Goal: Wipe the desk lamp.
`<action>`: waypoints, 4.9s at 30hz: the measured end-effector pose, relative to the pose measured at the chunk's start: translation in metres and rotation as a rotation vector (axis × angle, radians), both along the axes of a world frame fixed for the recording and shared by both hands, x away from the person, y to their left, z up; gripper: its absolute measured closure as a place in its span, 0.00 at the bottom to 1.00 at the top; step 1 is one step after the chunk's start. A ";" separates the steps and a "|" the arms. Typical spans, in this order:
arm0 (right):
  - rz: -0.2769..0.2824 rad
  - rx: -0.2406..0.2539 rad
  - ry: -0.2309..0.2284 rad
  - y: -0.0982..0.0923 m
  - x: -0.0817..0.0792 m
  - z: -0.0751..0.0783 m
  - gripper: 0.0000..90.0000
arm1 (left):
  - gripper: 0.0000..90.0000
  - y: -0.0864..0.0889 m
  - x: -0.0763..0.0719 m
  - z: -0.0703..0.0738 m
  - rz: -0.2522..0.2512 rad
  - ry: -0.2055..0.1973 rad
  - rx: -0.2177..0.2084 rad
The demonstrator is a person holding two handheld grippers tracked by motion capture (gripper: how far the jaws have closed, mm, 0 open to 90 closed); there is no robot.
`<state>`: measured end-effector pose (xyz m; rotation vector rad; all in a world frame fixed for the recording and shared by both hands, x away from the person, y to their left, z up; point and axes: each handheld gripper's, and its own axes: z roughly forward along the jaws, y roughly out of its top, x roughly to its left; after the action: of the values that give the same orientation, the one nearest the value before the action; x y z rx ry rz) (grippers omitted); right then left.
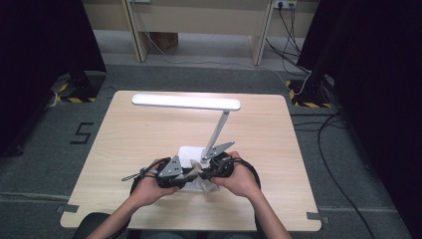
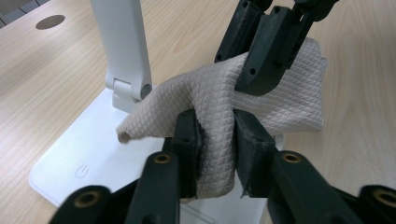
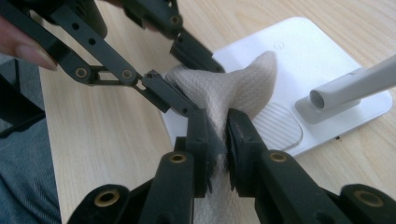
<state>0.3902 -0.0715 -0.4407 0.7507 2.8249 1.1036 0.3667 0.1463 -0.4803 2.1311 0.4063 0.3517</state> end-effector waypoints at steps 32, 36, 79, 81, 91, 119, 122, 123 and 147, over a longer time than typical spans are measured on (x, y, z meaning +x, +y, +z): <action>-0.288 0.088 -0.210 -0.032 0.005 -0.016 0.88 | 0.90 0.016 0.000 -0.013 0.065 0.060 0.030; -0.263 0.076 -0.208 -0.024 0.005 -0.027 0.90 | 0.90 0.015 0.001 -0.015 0.073 0.071 0.019; -0.239 0.102 -0.132 -0.010 0.021 -0.058 0.74 | 0.90 -0.002 0.004 -0.021 0.124 0.093 0.051; -0.239 0.102 -0.132 -0.010 0.021 -0.058 0.74 | 0.90 -0.002 0.004 -0.020 0.131 0.100 0.053; -0.247 0.109 -0.134 -0.011 0.021 -0.059 0.74 | 0.90 0.004 -0.002 -0.019 0.118 0.089 0.087; -0.236 0.097 -0.125 -0.010 0.022 -0.058 0.74 | 0.90 0.029 -0.018 -0.018 0.123 0.100 0.109; -0.236 0.094 -0.123 -0.010 0.022 -0.057 0.74 | 0.90 0.031 -0.020 -0.018 0.123 0.100 0.111; -0.237 0.094 -0.122 -0.010 0.022 -0.057 0.74 | 0.90 0.032 -0.020 -0.018 0.122 0.102 0.114; -0.235 0.098 -0.128 -0.010 0.022 -0.058 0.75 | 0.90 0.033 0.008 -0.012 0.224 0.087 0.093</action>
<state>0.4120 -0.0820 -0.4984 0.9533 2.5154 1.2097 0.3746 0.1789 -0.4926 2.2018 0.6942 0.4132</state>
